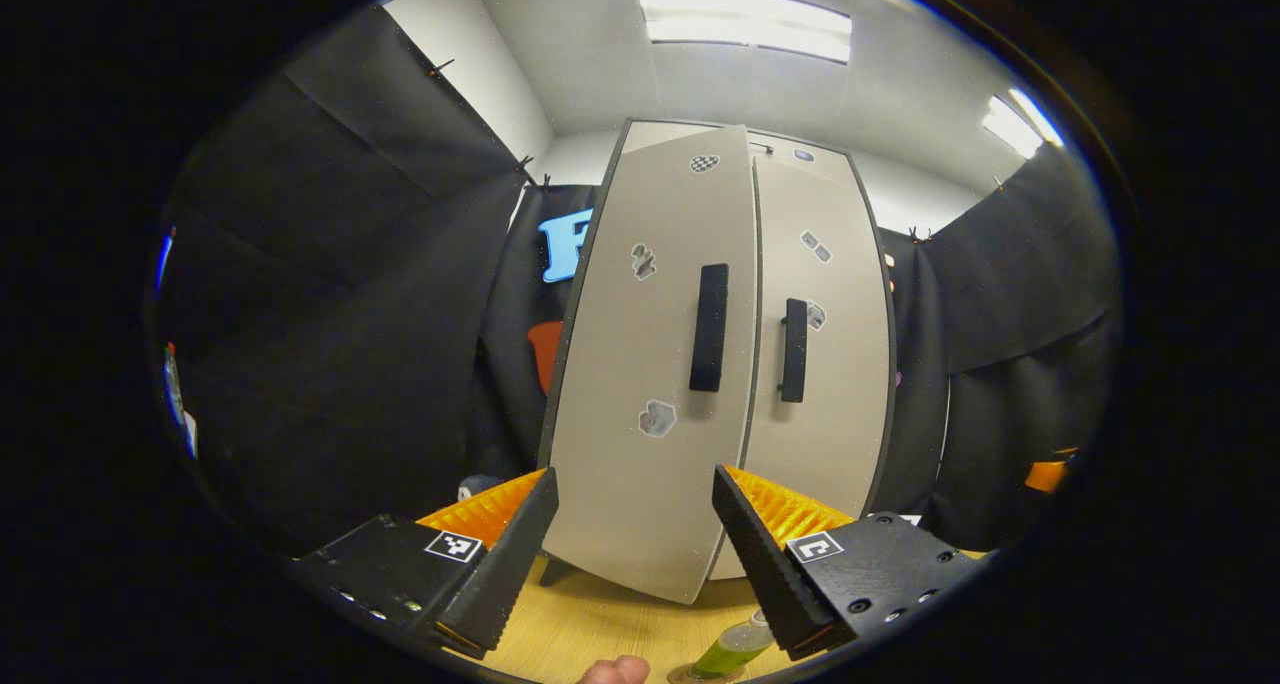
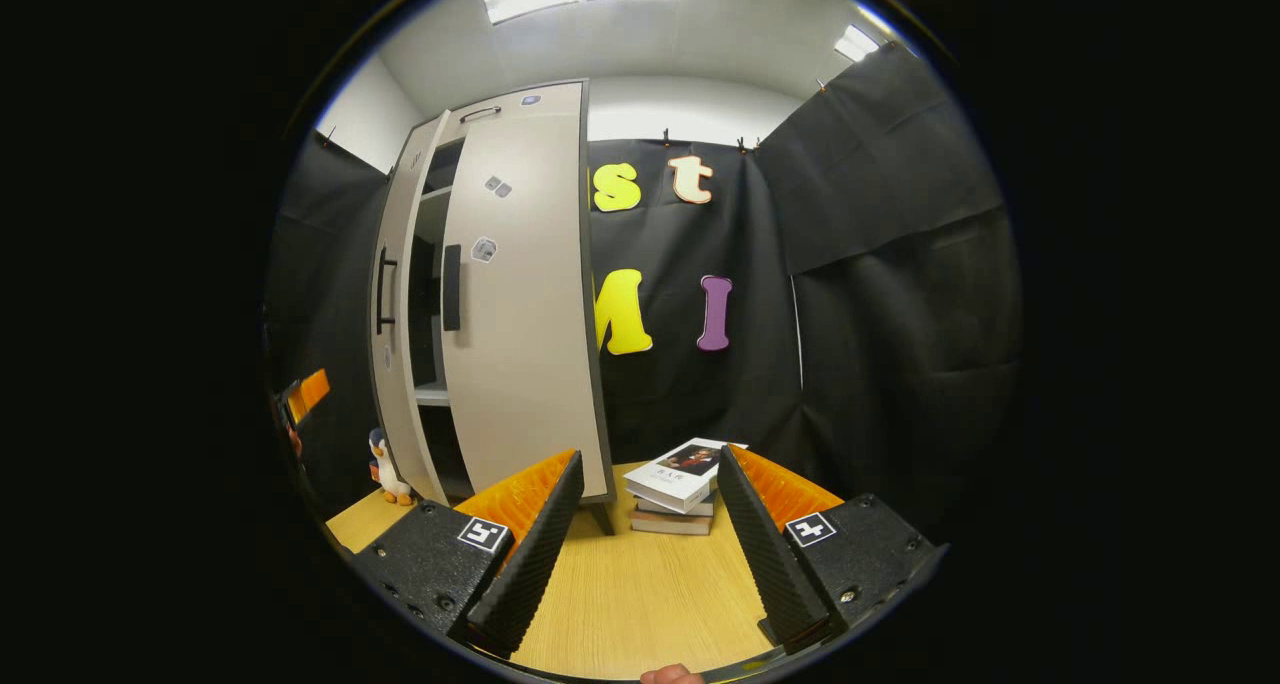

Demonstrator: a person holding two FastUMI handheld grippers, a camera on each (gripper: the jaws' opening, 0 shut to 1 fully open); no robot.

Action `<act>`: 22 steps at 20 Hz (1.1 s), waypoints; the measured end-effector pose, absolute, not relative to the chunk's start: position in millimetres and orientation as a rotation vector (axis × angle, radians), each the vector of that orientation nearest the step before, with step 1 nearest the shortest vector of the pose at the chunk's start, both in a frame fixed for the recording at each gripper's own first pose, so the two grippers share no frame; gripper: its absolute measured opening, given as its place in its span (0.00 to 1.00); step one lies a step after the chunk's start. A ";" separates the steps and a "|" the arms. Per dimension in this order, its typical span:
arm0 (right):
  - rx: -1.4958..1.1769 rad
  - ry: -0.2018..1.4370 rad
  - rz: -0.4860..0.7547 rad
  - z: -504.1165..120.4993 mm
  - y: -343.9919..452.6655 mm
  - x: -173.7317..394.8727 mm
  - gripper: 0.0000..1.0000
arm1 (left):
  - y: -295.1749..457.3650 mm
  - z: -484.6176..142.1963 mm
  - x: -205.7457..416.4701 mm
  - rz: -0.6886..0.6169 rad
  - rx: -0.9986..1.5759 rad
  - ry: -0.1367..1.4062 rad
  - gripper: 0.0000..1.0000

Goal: Grasp the bottle in the cabinet with the left hand and place it on the coaster, then close the right door with the right hand and the left door with the left hand.

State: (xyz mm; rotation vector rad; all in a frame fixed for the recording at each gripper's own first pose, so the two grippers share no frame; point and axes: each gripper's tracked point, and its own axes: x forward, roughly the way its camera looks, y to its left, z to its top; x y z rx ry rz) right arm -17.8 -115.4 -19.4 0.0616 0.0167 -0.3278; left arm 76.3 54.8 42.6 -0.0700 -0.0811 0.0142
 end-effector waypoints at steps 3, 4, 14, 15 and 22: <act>0.088 0.041 -0.300 -26.3 -105.4 -15.8 0.83 | 49.4 19.1 70.4 0.015 -0.080 -0.031 1.00; 0.086 0.047 -0.295 -27.5 -103.3 -15.0 0.83 | 52.8 15.9 68.9 0.032 -0.060 -0.029 1.00; 0.076 0.036 -0.230 -12.8 -74.9 -4.2 0.83 | 43.6 1.1 52.7 0.038 0.029 -0.025 0.95; 0.070 0.039 -0.226 -12.6 -73.6 -4.8 0.83 | 43.0 1.1 51.4 0.035 0.039 -0.025 0.99; 0.080 0.049 -0.233 -12.5 -73.6 -13.7 0.83 | 39.6 0.3 49.1 0.021 0.028 -0.025 0.99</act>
